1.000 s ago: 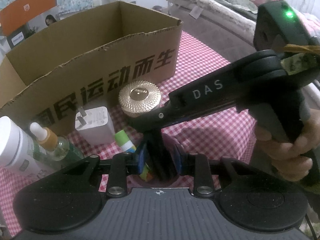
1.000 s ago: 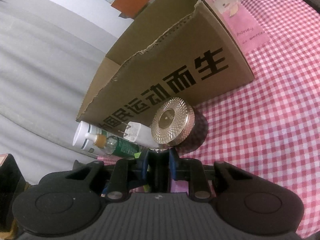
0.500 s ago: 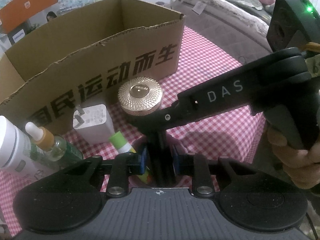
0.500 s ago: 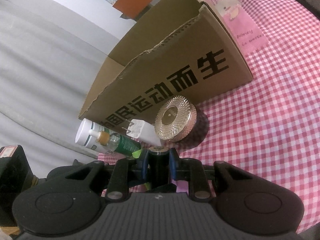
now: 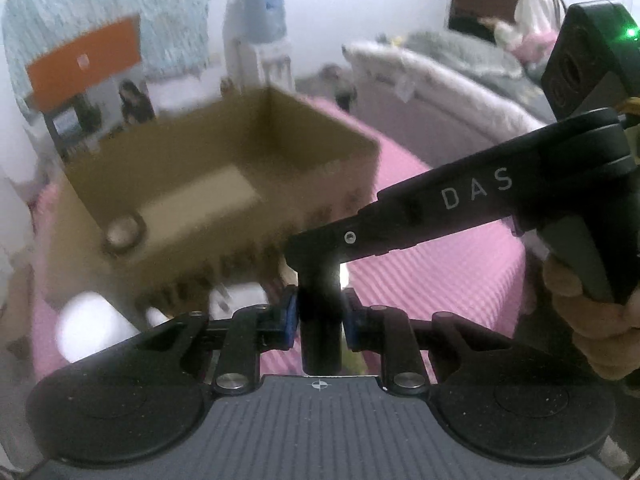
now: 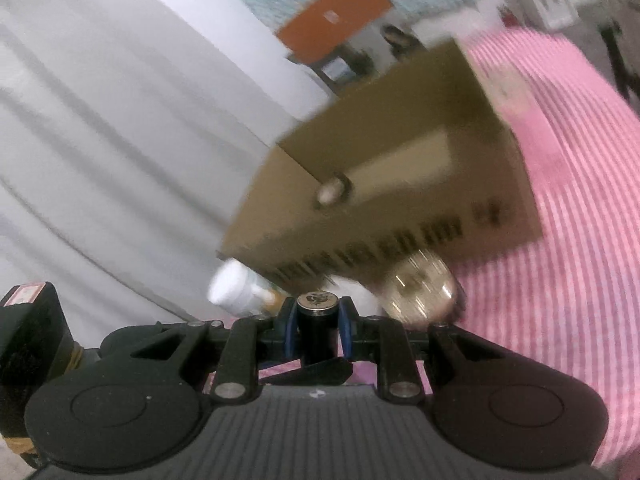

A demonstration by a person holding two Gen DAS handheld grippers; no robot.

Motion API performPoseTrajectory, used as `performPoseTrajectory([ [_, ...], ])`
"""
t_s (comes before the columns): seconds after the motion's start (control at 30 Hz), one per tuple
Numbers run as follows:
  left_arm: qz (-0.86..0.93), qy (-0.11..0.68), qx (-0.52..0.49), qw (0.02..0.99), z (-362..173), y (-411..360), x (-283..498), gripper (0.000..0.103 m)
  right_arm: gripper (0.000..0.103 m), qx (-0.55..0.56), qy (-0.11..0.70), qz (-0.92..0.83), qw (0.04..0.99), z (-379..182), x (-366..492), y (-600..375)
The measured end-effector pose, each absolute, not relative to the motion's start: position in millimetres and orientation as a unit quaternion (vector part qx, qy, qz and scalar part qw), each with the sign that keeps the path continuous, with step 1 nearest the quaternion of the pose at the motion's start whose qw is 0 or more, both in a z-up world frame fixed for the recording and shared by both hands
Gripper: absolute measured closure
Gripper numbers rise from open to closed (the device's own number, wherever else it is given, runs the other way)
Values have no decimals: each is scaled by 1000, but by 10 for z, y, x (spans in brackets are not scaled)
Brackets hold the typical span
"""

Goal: Organize rigid objects
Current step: 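Lower the small black bottle into the box and open the right gripper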

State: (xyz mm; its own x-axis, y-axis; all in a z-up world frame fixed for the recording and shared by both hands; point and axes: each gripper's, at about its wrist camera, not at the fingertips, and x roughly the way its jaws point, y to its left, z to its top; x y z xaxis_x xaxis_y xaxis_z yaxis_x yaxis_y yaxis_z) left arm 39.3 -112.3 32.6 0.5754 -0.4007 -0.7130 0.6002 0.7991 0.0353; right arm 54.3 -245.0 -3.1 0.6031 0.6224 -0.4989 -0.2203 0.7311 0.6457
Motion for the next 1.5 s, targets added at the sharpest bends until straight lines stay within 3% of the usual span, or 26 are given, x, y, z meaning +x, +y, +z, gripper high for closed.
performPoseTrajectory([
  [0.23, -262, 325, 118, 901, 796, -914, 825, 82, 79, 224, 324, 292, 872, 623, 991, -2244],
  [0.4, -238, 356, 93, 899, 816, -798, 1342, 81, 79, 216, 338, 312, 861, 781, 1592, -2052],
  [0.7, -208, 463, 74, 859, 277, -596, 1953, 81, 80, 226, 463, 312, 798, 185, 2629, -1737],
  [0.93, -194, 492, 91, 844, 151, -522, 2004, 79, 80, 183, 547, 315, 754, -215, 2988, -1468],
  [1.5, -191, 473, 69, 857, 330, -434, 2009, 71, 77, 163, 589, 280, 740, -456, 3309, -1292],
])
